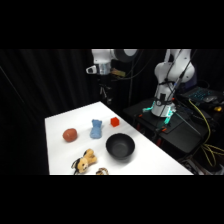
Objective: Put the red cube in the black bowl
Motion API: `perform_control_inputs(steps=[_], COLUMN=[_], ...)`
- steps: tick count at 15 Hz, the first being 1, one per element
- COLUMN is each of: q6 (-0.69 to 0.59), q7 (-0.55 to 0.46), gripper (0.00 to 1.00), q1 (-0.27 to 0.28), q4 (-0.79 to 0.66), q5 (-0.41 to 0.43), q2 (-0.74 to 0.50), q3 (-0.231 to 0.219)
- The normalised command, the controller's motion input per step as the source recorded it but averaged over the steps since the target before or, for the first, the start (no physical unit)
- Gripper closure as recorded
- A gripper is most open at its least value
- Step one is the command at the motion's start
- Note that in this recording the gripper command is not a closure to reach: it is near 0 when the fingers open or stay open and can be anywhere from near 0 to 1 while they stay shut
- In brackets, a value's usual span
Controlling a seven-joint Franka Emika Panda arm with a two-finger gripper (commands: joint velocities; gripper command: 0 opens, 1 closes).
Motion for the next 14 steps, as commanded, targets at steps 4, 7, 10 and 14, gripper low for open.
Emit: perform_control_inputs(steps=[4,7,10,14], q6=[0.47,0.54,0.44,0.35], q7=[-0.31,-0.41,-0.42,-0.30], gripper=[0.00,0.00,0.00,0.00], q1=[-0.068,-0.059,-0.058,-0.069], q4=[-0.36,-0.18,-0.02,0.01], q5=[-0.053,0.040,0.192,0.247], q2=[-0.13,0.19,0.36,0.31], q3=[-0.092,-0.113,-0.080,0.055])
